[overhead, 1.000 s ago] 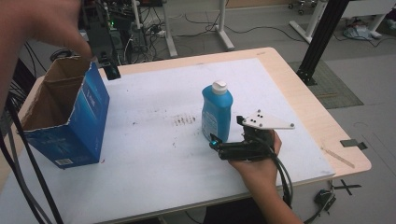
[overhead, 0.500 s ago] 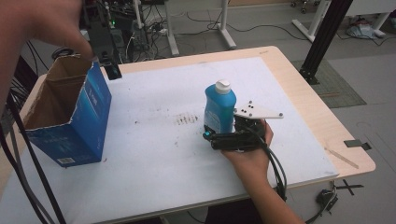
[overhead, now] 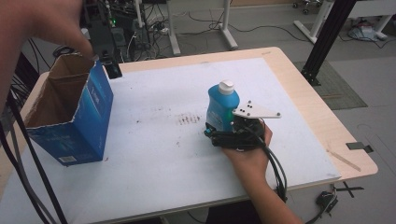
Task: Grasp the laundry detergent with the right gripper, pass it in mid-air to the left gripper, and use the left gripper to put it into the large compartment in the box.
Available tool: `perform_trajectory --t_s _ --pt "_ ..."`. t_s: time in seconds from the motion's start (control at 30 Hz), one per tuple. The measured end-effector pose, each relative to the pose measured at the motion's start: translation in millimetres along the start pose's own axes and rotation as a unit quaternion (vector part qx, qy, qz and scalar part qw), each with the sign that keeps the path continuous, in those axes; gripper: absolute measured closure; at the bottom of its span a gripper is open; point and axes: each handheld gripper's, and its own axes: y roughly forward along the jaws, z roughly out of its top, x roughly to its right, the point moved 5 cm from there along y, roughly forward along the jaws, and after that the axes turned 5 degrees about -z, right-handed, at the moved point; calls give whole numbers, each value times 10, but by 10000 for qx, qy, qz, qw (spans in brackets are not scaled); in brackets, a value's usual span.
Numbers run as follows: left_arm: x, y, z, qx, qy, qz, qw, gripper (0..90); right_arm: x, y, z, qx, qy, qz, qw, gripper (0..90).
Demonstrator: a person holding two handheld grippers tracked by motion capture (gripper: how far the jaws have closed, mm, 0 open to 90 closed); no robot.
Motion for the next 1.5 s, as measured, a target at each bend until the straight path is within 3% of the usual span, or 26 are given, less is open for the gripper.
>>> perform_trajectory --t_s 0.33,0.43,0.7,0.77,1.07,1.5 --pt "1 0 -6 10 8 -3 10000 17 5 4 2 8 25 -47 10000 179" --pt "-5 2 -9 24 6 5 10000 17 0 -8 4 30 9 23 10000 278" --pt "-11 6 -2 23 18 -1 10000 17 4 5 5 24 -30 -47 10000 285" --pt "-13 10 0 29 15 0 10000 17 7 2 4 22 -42 -82 10000 328" --pt "-24 18 -6 40 -2 -16 10000 17 -6 21 -7 27 -58 -103 9999 341" --pt "-48 63 -1 32 13 -53 10000 17 -7 25 -12 76 -80 -109 9999 439"
